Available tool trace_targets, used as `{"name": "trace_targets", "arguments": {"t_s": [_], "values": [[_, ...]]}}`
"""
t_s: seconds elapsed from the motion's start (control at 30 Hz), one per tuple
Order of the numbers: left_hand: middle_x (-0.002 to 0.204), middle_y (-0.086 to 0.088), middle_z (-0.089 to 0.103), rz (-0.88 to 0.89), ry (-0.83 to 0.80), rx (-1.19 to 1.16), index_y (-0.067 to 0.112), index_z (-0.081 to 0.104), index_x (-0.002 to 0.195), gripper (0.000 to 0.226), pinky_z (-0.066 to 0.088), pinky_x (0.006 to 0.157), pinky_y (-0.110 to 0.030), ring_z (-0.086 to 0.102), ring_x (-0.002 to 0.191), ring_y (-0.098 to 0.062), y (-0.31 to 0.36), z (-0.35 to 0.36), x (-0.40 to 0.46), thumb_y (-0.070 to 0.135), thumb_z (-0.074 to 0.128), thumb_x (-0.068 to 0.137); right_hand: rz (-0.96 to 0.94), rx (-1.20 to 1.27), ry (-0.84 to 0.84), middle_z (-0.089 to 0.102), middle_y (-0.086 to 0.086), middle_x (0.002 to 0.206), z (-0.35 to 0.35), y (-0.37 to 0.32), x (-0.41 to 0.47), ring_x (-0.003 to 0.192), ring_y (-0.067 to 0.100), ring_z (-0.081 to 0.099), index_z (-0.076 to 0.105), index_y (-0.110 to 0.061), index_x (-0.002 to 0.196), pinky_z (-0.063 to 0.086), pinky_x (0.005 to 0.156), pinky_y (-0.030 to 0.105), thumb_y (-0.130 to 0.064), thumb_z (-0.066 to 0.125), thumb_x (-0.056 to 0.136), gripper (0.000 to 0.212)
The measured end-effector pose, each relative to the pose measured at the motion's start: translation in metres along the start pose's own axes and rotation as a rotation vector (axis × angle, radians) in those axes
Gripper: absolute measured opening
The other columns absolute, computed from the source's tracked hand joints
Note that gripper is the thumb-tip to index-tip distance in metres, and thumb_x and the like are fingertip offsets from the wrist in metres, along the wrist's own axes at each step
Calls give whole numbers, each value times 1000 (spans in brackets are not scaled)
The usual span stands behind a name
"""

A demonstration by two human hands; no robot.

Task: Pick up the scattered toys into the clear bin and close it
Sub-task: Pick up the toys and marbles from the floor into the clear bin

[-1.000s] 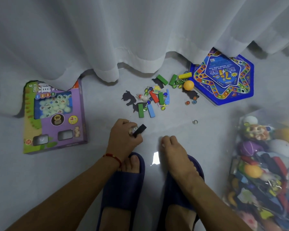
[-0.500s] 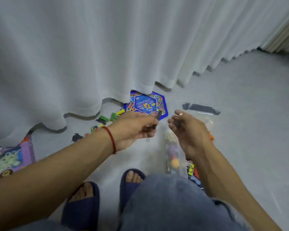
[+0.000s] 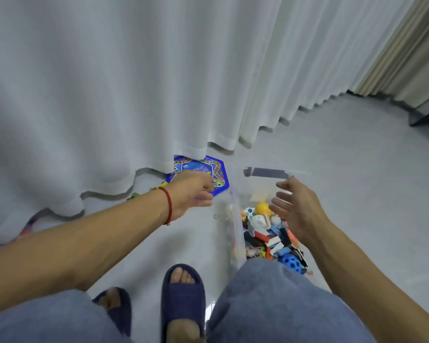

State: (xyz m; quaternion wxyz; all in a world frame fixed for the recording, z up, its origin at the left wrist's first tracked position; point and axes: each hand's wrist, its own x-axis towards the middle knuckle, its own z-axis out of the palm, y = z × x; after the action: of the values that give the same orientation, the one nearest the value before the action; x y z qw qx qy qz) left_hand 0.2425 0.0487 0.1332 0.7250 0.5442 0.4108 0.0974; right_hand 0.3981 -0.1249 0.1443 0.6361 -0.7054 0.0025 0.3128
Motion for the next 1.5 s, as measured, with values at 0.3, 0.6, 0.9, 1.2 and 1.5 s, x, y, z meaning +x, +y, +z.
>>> {"name": "trace_targets", "arguments": {"t_s": [0.3,0.6,0.9,1.2,1.5], "values": [[96,-15,64,-178,439,319,10,66,100,15,59,70,-36,61,78,-25,-131,-170,5,5,62,87,-343,-1021,-321,65,2,106,149,75,33,98,22,60,64,-16,108,45,78,29,-29,59,91,22],[109,-1,62,-203,540,488,20,62,111,30,50,87,-35,58,98,-20,-210,-198,39,8,58,83,39,-1333,165,16,13,160,188,216,135,142,33,29,32,-11,144,36,108,44,-19,62,82,70],[96,-4,58,104,828,525,14,62,102,26,51,82,-36,58,85,-21,-235,-211,70,1,64,80,-263,-1505,303,53,28,126,178,254,213,110,43,49,46,9,127,40,97,45,-9,51,83,48],[137,-3,25,112,691,573,16,36,140,80,49,98,-35,49,111,-19,-253,-230,96,19,79,73,-424,-1109,4,51,11,116,205,252,154,87,18,54,64,-8,108,45,83,28,-7,53,97,15],[151,-10,29,2,565,800,9,34,145,106,36,112,-39,34,136,-27,-247,-265,119,49,85,62,-674,-1186,-634,58,0,87,304,285,74,71,15,53,52,-18,101,44,65,31,-38,46,101,21]]}}
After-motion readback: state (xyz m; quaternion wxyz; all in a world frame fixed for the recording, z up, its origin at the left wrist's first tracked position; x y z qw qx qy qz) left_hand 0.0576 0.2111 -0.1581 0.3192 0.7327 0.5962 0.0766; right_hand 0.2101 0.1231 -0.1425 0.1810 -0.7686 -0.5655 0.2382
